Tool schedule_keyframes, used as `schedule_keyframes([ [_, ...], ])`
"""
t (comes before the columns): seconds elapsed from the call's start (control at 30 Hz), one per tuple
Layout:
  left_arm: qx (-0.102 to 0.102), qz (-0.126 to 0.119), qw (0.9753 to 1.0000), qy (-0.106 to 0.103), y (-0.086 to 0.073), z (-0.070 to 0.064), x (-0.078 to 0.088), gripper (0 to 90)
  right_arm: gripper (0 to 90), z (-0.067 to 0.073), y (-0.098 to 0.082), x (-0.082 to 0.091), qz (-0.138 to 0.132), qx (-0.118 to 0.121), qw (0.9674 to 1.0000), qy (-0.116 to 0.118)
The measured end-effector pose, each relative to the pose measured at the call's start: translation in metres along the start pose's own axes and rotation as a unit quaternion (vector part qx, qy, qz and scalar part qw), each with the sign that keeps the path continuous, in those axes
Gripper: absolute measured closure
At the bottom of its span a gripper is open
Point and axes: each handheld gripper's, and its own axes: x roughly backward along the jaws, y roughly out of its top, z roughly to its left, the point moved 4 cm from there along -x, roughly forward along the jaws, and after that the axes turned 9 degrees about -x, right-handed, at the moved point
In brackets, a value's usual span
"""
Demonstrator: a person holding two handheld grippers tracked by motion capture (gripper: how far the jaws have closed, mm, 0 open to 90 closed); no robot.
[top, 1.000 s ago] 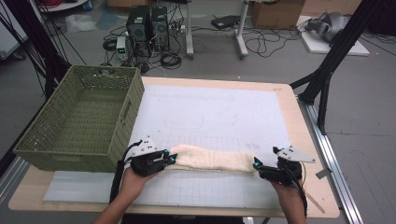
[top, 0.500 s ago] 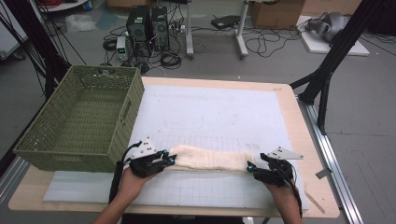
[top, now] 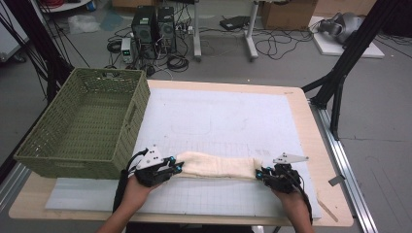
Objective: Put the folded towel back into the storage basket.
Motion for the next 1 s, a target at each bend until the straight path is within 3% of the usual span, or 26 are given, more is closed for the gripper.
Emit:
schedule_keyframes([
  [0.2,0.0,-0.008,1.0,0.002,0.003,0.0,0.004,79.7,80.1,-0.001,0.001,0.001,0.001,0.005,0.9999,0.011],
  [0.33,-0.007,-0.015,0.9998,0.007,0.007,0.0,0.01,79.9,80.4,-0.001,0.007,0.005,-0.021,0.025,0.9994,0.015],
  [0.43,-0.004,-0.028,0.9995,0.015,0.01,0.002,0.02,79.9,80.4,0.003,0.013,0.008,-0.049,0.046,0.9975,0.024],
  [0.67,-0.003,-0.05,0.9983,0.029,0.014,0.005,0.035,79.9,80.5,0.01,0.024,0.009,-0.082,0.081,0.9927,0.036],
  [0.83,-0.004,-0.058,0.9976,0.037,0.015,0.006,0.044,79.8,80.5,0.013,0.03,0.007,-0.095,0.091,0.99,0.051],
  [1.0,-0.005,-0.069,0.9965,0.046,0.016,0.008,0.054,79.8,80.9,0.017,0.038,0.009,-0.123,0.084,0.9863,0.071],
])
